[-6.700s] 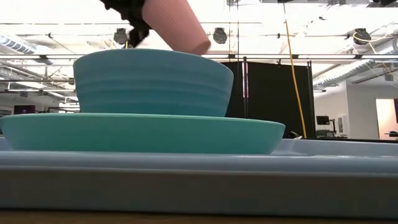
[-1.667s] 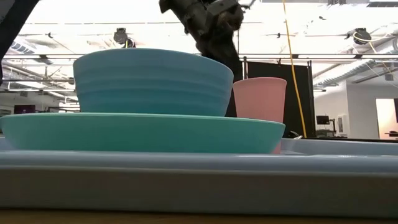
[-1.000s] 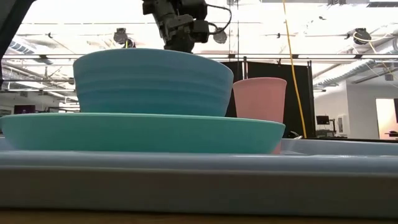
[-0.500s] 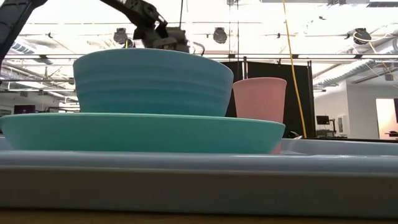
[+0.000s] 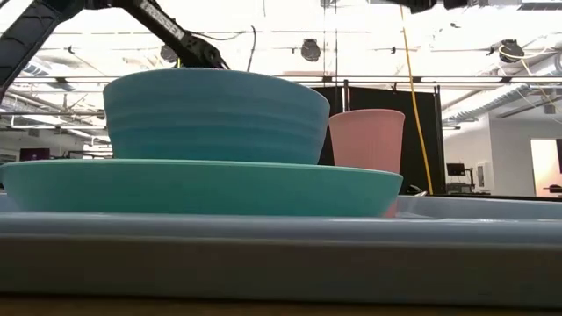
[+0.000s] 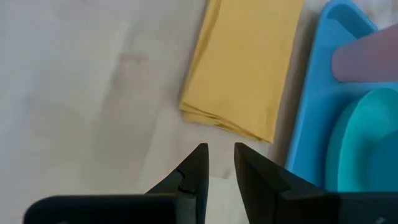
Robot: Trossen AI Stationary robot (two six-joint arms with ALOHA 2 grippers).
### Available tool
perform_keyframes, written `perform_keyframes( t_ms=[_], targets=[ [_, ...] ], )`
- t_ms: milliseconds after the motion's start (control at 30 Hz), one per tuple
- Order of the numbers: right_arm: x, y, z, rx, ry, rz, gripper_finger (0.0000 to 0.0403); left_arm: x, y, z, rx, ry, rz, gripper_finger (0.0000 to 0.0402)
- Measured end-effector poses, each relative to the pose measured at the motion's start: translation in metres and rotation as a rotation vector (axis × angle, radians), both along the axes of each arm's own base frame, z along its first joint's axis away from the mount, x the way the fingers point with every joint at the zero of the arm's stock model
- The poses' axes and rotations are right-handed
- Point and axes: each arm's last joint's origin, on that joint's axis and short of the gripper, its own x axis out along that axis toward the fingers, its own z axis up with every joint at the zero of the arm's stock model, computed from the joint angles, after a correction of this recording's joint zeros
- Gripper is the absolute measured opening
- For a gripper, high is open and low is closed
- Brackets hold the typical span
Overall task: Set up tray
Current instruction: Put the yellow napkin on the blue serving tray to the left of the blue plate
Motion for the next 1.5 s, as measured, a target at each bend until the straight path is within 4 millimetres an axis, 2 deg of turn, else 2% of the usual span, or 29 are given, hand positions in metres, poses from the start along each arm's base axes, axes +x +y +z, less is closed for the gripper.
perform_keyframes(
  t_ms=[133,400,567,800,967,1500],
  targets=[
    [0.0,-0.001,-0.003,0.039,0.022,-0.013,0.0134,0.004,0.001,-0.018,-0.096,-0.005,-0.014,0.0108],
    [0.0,-0.001,-0.003,0.056,0.026,-0.01,0.0134,0.011,0.006,-0.04,-0.126,0.032,0.034,0.0217],
    [0.0,-0.001,-0.003,0.054,0.031,-0.01,0.0134,0.019,0.004,-0.057,-0.126,0.071,0.035,0.0254],
    [0.0,-0.001,-0.004,0.054,0.033,-0.01,0.0134,0.022,0.004,-0.075,-0.18,0.087,0.027,0.0256],
    [0.0,-0.001,-0.004,0.054,0.033,-0.01,0.0134,0.024,0.005,-0.075,-0.203,0.046,0.036,0.0255],
    [0.0,-0.001,-0.004,0.054,0.033,-0.01,0.0134,0.031,-0.002,-0.075,-0.191,0.073,0.056,0.0255]
  ],
)
